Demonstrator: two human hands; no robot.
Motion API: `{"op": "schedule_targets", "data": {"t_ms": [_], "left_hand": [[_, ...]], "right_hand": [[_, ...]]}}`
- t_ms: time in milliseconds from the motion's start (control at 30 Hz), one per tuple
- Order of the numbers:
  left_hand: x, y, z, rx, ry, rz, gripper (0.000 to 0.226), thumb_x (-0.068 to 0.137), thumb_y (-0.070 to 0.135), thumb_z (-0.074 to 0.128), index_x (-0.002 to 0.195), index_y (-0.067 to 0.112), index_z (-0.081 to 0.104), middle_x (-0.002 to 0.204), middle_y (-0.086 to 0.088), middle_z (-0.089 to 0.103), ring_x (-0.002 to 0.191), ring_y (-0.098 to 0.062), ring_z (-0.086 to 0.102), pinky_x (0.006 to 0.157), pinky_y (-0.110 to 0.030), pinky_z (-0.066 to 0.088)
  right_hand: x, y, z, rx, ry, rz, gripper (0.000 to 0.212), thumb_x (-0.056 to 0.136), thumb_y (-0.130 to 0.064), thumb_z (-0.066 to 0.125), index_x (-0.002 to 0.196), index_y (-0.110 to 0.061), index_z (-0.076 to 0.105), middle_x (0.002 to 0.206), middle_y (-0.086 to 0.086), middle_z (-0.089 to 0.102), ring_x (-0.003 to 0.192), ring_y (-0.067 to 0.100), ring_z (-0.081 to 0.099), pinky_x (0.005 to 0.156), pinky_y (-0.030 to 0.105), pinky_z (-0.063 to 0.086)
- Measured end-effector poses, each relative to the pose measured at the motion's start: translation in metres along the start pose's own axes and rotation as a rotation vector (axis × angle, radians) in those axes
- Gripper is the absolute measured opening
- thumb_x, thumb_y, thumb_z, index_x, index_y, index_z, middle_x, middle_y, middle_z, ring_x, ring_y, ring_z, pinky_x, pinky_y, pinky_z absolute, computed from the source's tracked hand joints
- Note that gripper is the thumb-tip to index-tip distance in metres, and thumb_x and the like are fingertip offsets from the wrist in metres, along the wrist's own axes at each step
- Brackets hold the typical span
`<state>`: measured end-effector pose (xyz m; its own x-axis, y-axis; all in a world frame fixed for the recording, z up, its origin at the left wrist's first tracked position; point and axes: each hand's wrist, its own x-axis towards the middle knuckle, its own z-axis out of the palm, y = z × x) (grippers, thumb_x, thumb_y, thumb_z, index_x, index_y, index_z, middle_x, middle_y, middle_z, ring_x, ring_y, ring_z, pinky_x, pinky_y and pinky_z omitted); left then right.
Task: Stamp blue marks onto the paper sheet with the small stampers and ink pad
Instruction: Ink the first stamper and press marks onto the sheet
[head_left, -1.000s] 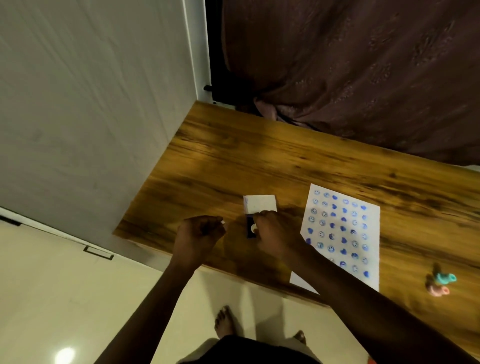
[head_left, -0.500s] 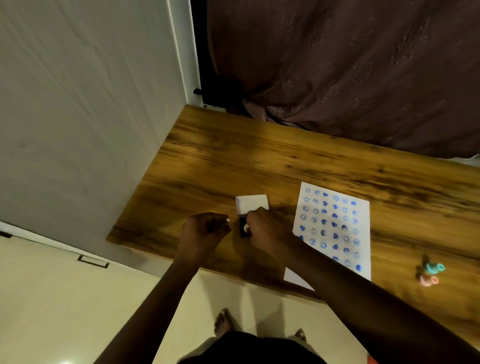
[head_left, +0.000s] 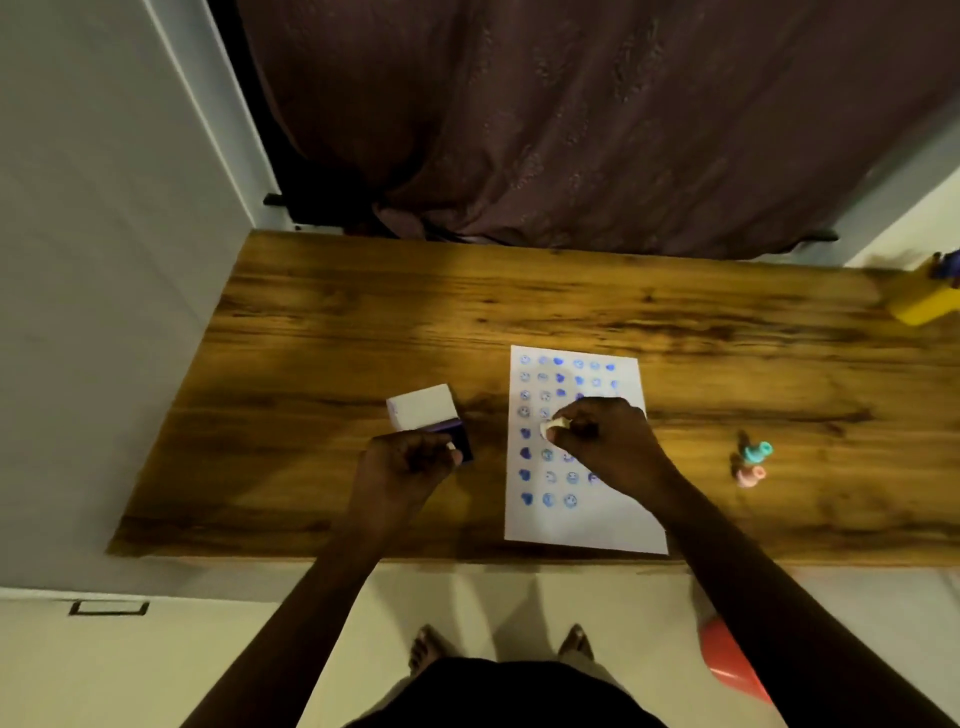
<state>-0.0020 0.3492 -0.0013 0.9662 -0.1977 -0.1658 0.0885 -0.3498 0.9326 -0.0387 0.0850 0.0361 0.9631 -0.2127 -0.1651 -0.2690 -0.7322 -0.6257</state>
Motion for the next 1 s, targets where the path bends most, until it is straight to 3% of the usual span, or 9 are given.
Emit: {"op": "schedule_targets", "data": {"t_ms": [133, 267, 333, 400, 533, 700, 833, 933, 1000], "left_hand": [[0.001, 0.001, 0.022, 0.052, -0.068, 0.024, 0.019, 0.079, 0.016, 0.086, 0.09, 0.027, 0.076, 0.09, 0.022, 0.07, 0.081, 0.023, 0.064, 0.078, -0.007, 0.046], [0.002, 0.003, 0.039, 0.104, -0.108, 0.049, 0.029, 0.079, 0.022, 0.087, 0.077, 0.043, 0.067, 0.085, 0.025, 0.07, 0.081, 0.021, 0.064, 0.074, -0.008, 0.047], [0.003, 0.003, 0.046, 0.148, -0.126, 0.068, 0.027, 0.079, 0.023, 0.086, 0.078, 0.042, 0.068, 0.084, 0.027, 0.069, 0.079, 0.015, 0.066, 0.077, -0.011, 0.046], [0.004, 0.004, 0.052, 0.173, -0.142, 0.064, 0.02, 0.08, 0.023, 0.085, 0.084, 0.036, 0.071, 0.088, 0.023, 0.069, 0.081, 0.009, 0.065, 0.08, -0.013, 0.046], [0.005, 0.006, 0.056, 0.18, -0.162, 0.053, 0.02, 0.081, 0.023, 0.084, 0.087, 0.035, 0.07, 0.088, 0.023, 0.068, 0.076, 0.015, 0.063, 0.073, -0.005, 0.042], [0.008, 0.008, 0.057, 0.149, -0.158, 0.05, 0.019, 0.082, 0.021, 0.084, 0.087, 0.032, 0.07, 0.093, 0.013, 0.071, 0.083, 0.006, 0.064, 0.077, -0.012, 0.046], [0.01, 0.003, 0.06, 0.155, -0.15, 0.066, 0.028, 0.082, 0.02, 0.084, 0.082, 0.04, 0.065, 0.094, 0.011, 0.072, 0.083, 0.004, 0.065, 0.077, -0.011, 0.046], [0.012, -0.001, 0.065, 0.169, -0.176, 0.04, 0.013, 0.083, 0.021, 0.083, 0.094, 0.023, 0.075, 0.104, 0.005, 0.076, 0.09, -0.002, 0.069, 0.077, -0.01, 0.049], [0.013, -0.003, 0.069, 0.162, -0.191, 0.027, 0.018, 0.084, 0.021, 0.082, 0.101, 0.015, 0.076, 0.108, 0.004, 0.076, 0.094, -0.005, 0.069, 0.076, -0.01, 0.051]], "right_hand": [[-0.034, 0.039, -0.012, -0.131, 0.105, 0.116, 0.012, 0.084, -0.029, 0.079, 0.09, -0.019, 0.079, 0.083, -0.003, 0.079, 0.078, 0.012, 0.072, 0.07, 0.022, 0.047], [-0.058, 0.062, -0.001, -0.212, 0.062, 0.157, 0.013, 0.09, -0.026, 0.069, 0.097, -0.02, 0.077, 0.096, 0.002, 0.08, 0.087, 0.022, 0.075, 0.076, 0.034, 0.059], [-0.066, 0.066, 0.008, -0.241, 0.061, 0.169, 0.014, 0.091, -0.03, 0.066, 0.1, -0.024, 0.075, 0.1, -0.002, 0.078, 0.084, 0.018, 0.074, 0.063, 0.027, 0.057], [-0.069, 0.069, 0.017, -0.286, 0.061, 0.161, 0.015, 0.092, -0.034, 0.065, 0.102, -0.026, 0.073, 0.101, -0.006, 0.076, 0.079, 0.012, 0.07, 0.055, 0.012, 0.042], [-0.065, 0.07, 0.027, -0.32, 0.035, 0.103, 0.016, 0.093, -0.033, 0.063, 0.103, -0.023, 0.071, 0.102, -0.004, 0.075, 0.087, 0.015, 0.071, 0.068, 0.018, 0.046], [-0.06, 0.073, 0.031, -0.367, 0.019, 0.082, 0.02, 0.096, -0.032, 0.061, 0.108, -0.02, 0.07, 0.108, -0.001, 0.073, 0.098, 0.019, 0.071, 0.084, 0.028, 0.056], [-0.059, 0.076, 0.038, -0.389, 0.009, 0.107, 0.025, 0.097, -0.032, 0.061, 0.116, -0.018, 0.071, 0.117, 0.002, 0.072, 0.109, 0.022, 0.069, 0.093, 0.034, 0.056], [-0.06, 0.076, 0.042, -0.434, -0.009, 0.108, 0.027, 0.097, -0.031, 0.062, 0.119, -0.018, 0.07, 0.12, 0.005, 0.072, 0.112, 0.024, 0.069, 0.095, 0.035, 0.057], [-0.06, 0.077, 0.044, -0.454, -0.005, 0.098, 0.029, 0.095, -0.031, 0.064, 0.12, -0.017, 0.07, 0.119, 0.006, 0.073, 0.111, 0.024, 0.07, 0.093, 0.035, 0.058]]}}
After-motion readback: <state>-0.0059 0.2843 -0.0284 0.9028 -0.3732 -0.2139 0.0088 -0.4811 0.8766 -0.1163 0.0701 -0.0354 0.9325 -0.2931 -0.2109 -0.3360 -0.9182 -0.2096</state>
